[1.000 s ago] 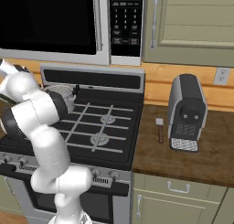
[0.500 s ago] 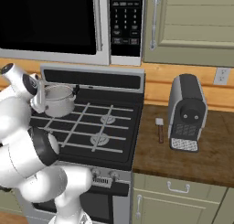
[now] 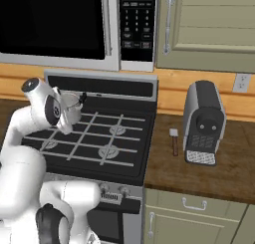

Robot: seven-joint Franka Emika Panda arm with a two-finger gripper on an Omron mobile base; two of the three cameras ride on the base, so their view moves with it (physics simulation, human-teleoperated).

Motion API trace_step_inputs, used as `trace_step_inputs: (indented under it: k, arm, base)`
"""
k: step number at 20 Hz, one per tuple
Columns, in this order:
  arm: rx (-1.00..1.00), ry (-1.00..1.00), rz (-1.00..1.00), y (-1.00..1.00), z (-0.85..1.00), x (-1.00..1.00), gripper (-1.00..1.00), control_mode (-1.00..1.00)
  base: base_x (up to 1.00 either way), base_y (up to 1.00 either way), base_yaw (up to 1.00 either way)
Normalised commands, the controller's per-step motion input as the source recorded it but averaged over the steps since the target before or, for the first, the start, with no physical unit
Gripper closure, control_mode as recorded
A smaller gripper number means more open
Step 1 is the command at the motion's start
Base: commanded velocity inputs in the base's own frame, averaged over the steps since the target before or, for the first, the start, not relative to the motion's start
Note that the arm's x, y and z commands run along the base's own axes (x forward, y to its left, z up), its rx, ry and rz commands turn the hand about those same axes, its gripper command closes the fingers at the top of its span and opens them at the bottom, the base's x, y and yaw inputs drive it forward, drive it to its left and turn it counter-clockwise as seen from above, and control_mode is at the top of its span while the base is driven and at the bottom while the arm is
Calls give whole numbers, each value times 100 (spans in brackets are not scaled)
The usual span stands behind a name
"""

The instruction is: Put the carrot and mushroom in the pot. Retrieve the spatula and lightly stir the vegetables in the pot.

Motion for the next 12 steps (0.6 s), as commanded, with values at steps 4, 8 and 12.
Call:
trace_step_inputs:
  k: [4,8,12]
  arm:
    - [0,5,21,-100,18,-4,-100,-100]
    - [-5,5,20,-99,2,0,-100,-100]
    - [-21,0,3,-68,0,-16,-100,-100]
  base:
    - [0,0,0]
    - [0,0,0]
    - [0,0,0]
